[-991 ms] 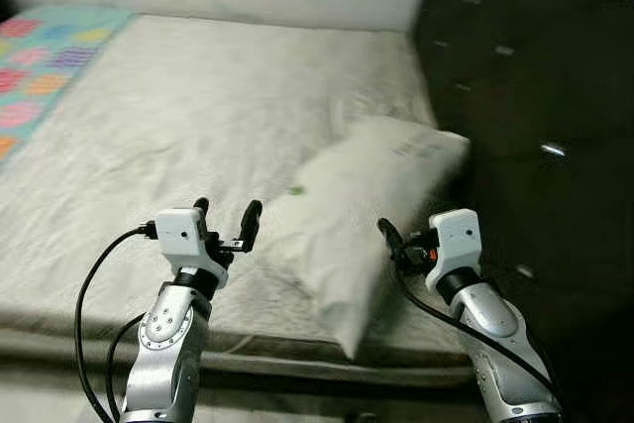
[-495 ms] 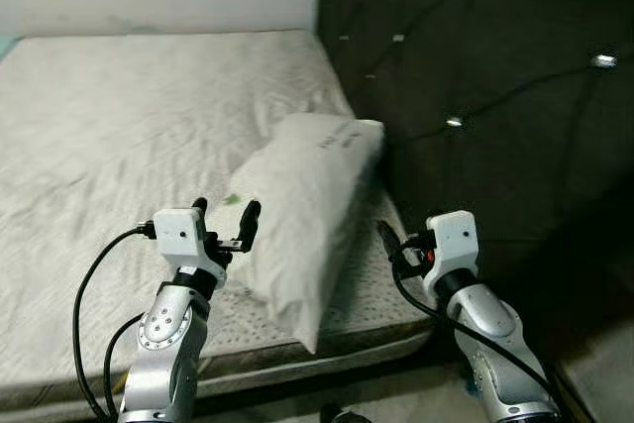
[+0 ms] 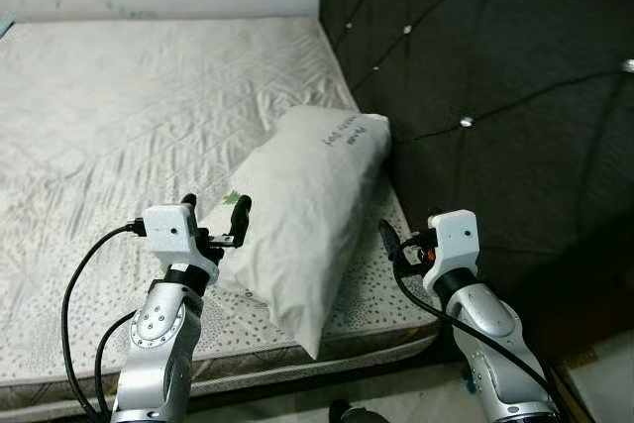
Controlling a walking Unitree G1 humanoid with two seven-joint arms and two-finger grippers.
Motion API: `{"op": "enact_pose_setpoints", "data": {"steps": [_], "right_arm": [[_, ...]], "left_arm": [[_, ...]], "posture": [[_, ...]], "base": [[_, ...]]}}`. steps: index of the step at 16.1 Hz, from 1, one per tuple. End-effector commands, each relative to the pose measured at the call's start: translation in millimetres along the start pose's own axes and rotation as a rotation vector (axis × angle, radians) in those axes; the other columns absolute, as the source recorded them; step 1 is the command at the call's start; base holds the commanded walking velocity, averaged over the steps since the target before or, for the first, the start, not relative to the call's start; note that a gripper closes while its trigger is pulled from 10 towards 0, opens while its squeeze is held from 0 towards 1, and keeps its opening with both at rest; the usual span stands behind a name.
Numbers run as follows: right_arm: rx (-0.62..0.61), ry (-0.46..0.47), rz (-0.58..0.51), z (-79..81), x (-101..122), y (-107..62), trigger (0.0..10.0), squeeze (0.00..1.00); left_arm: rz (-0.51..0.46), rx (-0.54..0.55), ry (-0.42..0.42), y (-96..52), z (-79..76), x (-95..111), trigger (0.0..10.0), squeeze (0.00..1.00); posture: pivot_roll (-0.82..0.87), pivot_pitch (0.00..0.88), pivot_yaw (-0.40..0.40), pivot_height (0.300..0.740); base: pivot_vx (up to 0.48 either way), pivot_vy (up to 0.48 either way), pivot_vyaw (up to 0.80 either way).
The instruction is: Clean up the room
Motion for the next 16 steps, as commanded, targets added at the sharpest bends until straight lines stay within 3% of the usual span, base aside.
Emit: {"op": "enact_pose_setpoints", "data": {"steps": [1,8,16], "right_arm": [[0.008,0.005,-0.007,1.2,3.6,-1.0,10.0,0.00],[0.025,0.007,-0.009,3.0,4.9,0.9,10.0,0.00],[0.045,-0.001,-0.009,5.8,5.3,2.0,10.0,0.00]], "left_arm": [[0.002,0.008,0.008,-1.7,1.6,1.9,10.0,0.00],[0.020,0.053,0.020,-1.3,7.3,1.0,10.0,0.00],[0.022,0.069,0.020,-0.5,8.8,1.8,10.0,0.00]], "posture": [[-0.08,0.177,-0.013,0.711],[-0.08,0.182,-0.012,0.641],[-0.08,0.180,-0.015,0.641]], "base": [[0.000,0.000,0.00],[0.000,0.000,0.00],[0.000,0.000,0.00]]}}
Point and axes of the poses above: a point about 5 cm out from each wrist's last joint towards the gripper, its own y axis pointing out of the wrist towards the gripper, its own x axis along the axis of the wrist's last joint, z = x × y, the point moved 2 cm from there along y, pointing out of the wrist towards the gripper, and after that the axes turned 10 degrees about y, right-handed, at the moved point
